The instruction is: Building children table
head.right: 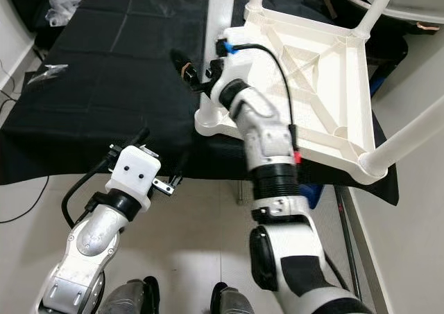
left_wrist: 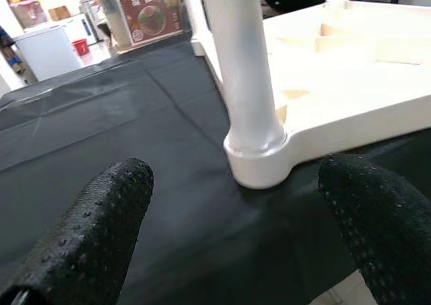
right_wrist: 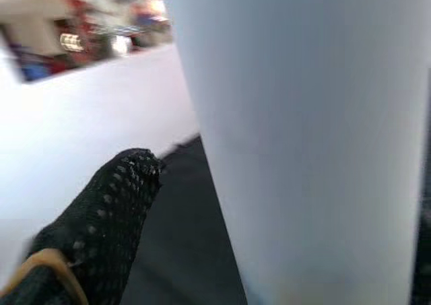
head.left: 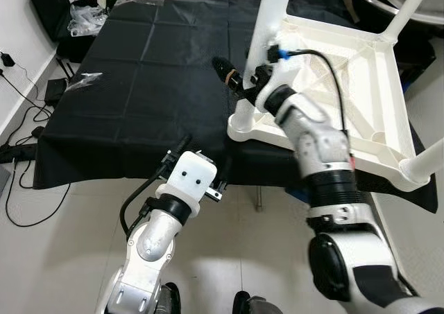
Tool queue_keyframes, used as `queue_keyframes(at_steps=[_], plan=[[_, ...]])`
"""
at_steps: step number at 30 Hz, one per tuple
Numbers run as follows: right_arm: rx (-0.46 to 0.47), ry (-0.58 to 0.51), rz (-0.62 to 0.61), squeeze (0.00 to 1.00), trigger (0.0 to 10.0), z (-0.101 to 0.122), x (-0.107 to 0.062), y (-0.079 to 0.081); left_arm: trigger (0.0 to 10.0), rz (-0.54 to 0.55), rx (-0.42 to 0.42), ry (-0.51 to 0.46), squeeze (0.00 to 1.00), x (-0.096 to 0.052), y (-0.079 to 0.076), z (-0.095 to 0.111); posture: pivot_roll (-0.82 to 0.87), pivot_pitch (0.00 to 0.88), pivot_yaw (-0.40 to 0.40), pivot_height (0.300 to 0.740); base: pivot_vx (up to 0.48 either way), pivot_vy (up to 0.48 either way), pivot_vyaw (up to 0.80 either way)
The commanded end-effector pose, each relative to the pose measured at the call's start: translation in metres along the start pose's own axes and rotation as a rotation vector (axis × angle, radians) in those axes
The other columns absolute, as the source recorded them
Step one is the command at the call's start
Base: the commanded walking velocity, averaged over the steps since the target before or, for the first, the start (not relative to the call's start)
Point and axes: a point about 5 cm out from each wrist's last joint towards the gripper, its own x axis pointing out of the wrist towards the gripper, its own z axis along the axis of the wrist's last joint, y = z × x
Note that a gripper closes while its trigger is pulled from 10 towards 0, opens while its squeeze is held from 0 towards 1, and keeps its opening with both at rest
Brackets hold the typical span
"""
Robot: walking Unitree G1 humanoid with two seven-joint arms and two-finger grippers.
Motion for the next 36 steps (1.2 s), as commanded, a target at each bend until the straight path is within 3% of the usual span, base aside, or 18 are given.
queue_keyframes(at_steps=[1, 2, 3, 6, 16, 19, 22, 23, 24, 25, 28, 36], plan=[[0.039, -0.004, 0.136, 0.00, 10.0, -0.003, 0.002, 0.014, 10.0, -0.013, -0.001, 0.015, 0.00, -0.002, -0.003, -0.004, 0.18, 0.182, -0.084, 0.740, 0.000, 0.000, 0.00], [0.079, 0.005, 0.249, 0.00, 10.0, -0.002, -0.005, 0.014, 10.0, -0.013, 0.001, 0.015, 0.00, -0.002, -0.003, -0.004, 0.18, 0.183, -0.085, 0.740, 0.000, 0.000, 0.00], [0.079, 0.005, 0.249, 0.00, 10.0, -0.002, -0.005, 0.014, 10.0, -0.013, 0.001, 0.015, 0.00, -0.002, -0.003, -0.004, 0.18, 0.183, -0.085, 0.740, 0.000, 0.000, 0.00], [0.128, 0.041, 0.490, 0.00, 10.0, -0.004, -0.024, 0.015, 10.0, -0.009, 0.003, 0.019, 0.00, -0.003, -0.002, -0.004, 0.19, 0.190, -0.086, 0.740, 0.000, 0.000, 0.00], [0.215, 0.066, 0.603, 0.00, 10.0, -0.007, -0.028, 0.012, 10.0, -0.012, 0.000, 0.022, 0.00, -0.004, -0.003, -0.005, 0.19, 0.200, -0.085, 0.740, 0.000, 0.000, 0.00], [0.215, 0.066, 0.603, 0.00, 10.0, -0.007, -0.028, 0.012, 10.0, -0.012, 0.000, 0.022, 0.00, -0.004, -0.003, -0.005, 0.19, 0.200, -0.085, 0.740, 0.000, 0.000, 0.00], [0.140, 0.102, 0.582, 0.00, 10.0, -0.019, -0.012, 0.021, 10.0, -0.014, -0.003, 0.022, 0.00, -0.004, -0.004, -0.004, 0.19, 0.208, -0.085, 0.740, 0.000, 0.000, 0.00], [0.100, 0.118, 0.573, 0.00, 7.4, -0.023, -0.004, 0.028, 10.0, -0.012, -0.002, 0.024, 0.00, -0.004, -0.004, -0.004, 0.19, 0.210, -0.086, 0.740, 0.000, 0.000, 0.00], [0.100, 0.118, 0.573, 0.00, 7.4, -0.023, -0.004, 0.028, 10.0, -0.012, -0.002, 0.024, 0.00, -0.004, -0.004, -0.004, 0.19, 0.210, -0.086, 0.740, 0.000, 0.000, 0.00], [0.083, 0.121, 0.575, 0.00, 0.0, -0.025, 0.003, 0.036, 10.0, -0.006, -0.001, 0.029, 0.00, -0.005, -0.003, -0.005, 0.19, 0.212, -0.085, 0.740, 0.000, 0.000, 0.00], [0.082, 0.090, 0.549, 0.00, 0.0, -0.021, 0.005, 0.035, 10.0, -0.012, 0.007, 0.028, 0.00, -0.005, -0.003, -0.005, 0.19, 0.213, -0.086, 0.740, 0.000, 0.000, 0.00], [0.063, 0.086, 0.423, 0.00, 0.0, -0.017, 0.000, 0.014, 10.0, -0.009, 0.004, 0.026, 0.00, -0.004, -0.002, -0.005, 0.18, 0.210, -0.084, 0.740, 0.000, 0.000, 0.00]])
